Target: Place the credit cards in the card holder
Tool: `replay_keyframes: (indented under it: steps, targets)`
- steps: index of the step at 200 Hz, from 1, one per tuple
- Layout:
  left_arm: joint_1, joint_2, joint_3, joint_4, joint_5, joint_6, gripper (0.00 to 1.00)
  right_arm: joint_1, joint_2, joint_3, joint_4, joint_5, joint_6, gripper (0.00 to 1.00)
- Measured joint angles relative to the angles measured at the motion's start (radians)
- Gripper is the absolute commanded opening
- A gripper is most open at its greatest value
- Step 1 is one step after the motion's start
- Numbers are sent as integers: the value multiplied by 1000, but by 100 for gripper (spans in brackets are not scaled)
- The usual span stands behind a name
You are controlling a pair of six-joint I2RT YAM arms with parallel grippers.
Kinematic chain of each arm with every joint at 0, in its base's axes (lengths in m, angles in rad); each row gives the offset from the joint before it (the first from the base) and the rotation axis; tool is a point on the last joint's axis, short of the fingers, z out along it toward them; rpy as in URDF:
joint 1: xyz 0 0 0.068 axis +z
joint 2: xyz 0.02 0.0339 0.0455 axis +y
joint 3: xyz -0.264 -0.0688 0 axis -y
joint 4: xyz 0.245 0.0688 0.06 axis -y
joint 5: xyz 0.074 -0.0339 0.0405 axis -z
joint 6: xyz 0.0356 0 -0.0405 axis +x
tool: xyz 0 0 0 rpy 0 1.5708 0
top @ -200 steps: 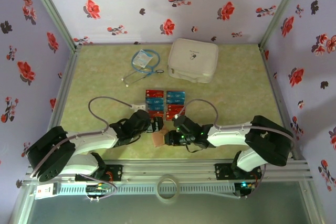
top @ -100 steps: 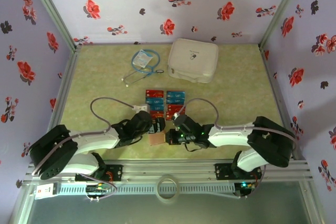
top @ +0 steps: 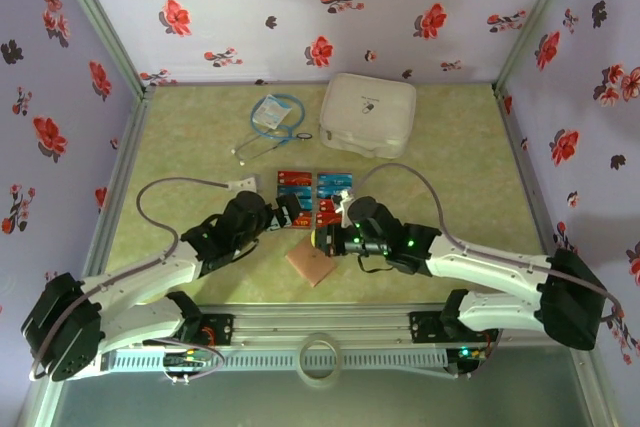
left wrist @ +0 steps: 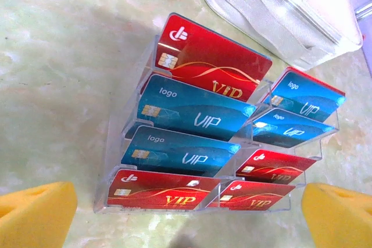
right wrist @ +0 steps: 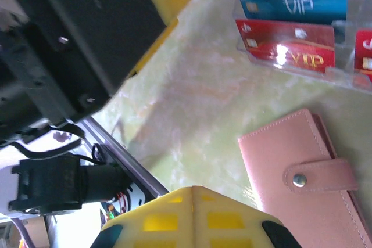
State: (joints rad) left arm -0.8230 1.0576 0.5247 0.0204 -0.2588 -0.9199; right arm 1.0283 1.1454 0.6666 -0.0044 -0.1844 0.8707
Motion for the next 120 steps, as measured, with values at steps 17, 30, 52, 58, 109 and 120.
replay_keyframes:
  steps: [17, 30, 52, 58, 109, 120]
  targets:
    - [5, 1, 0, 0, 11, -15, 100, -12, -1, 27, -24, 2, -17, 0]
    - [6, 5, 0, 0, 26, -22, 100, -19, 2, 30, -35, 2, -27, 10]
    - [6, 29, -1, 2, 61, -39, 100, -23, 25, 10, -44, 0, -34, 30]
    - [6, 37, -3, 3, 74, -45, 100, -23, 30, -5, -44, 1, -30, 34]
    - [-53, 53, -71, 11, 131, -111, 100, -23, 42, -204, -37, 2, 6, 49]
    - [-77, 53, -82, 9, 137, -129, 100, -23, 42, -225, -29, 2, 18, 50]
